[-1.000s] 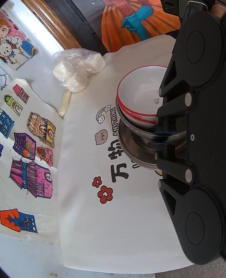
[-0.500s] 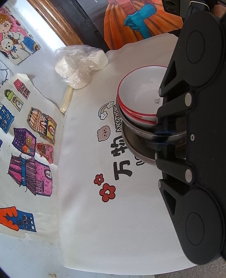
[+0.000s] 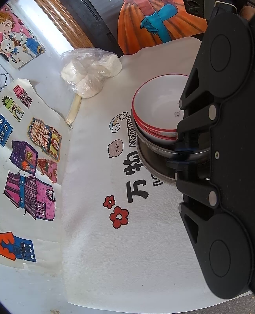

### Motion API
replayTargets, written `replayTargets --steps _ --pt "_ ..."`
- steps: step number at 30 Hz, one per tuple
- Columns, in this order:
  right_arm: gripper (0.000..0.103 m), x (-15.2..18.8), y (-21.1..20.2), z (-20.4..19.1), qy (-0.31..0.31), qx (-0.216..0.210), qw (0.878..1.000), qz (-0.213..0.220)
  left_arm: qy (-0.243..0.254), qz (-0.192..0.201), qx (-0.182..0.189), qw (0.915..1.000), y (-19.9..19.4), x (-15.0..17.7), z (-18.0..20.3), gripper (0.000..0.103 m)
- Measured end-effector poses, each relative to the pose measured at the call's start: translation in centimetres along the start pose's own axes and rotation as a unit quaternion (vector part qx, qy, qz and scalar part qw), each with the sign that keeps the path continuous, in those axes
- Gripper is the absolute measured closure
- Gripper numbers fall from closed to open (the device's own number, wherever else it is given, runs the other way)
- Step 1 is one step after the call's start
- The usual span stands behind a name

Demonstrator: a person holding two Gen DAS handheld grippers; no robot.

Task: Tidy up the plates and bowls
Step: 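Lower the bowl stack with both grippers onto the steel plate stack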

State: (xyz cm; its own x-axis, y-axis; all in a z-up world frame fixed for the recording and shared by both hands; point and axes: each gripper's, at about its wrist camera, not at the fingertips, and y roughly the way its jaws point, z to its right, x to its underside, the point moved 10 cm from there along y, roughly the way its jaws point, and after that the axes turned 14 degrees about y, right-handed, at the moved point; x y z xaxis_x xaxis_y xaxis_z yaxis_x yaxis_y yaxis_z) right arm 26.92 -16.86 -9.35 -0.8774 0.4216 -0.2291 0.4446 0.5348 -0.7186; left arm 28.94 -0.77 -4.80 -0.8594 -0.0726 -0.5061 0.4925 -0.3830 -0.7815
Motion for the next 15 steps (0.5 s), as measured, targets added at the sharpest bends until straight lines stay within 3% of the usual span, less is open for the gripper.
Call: replayTargets --steps 15 --pt "0.083 -0.36 0.52 0.14 -0.006 -0.001 1.000 0.006 -0.001 0.001 0.001 1.0000 0.35 -0.37 -0.04 0.095"
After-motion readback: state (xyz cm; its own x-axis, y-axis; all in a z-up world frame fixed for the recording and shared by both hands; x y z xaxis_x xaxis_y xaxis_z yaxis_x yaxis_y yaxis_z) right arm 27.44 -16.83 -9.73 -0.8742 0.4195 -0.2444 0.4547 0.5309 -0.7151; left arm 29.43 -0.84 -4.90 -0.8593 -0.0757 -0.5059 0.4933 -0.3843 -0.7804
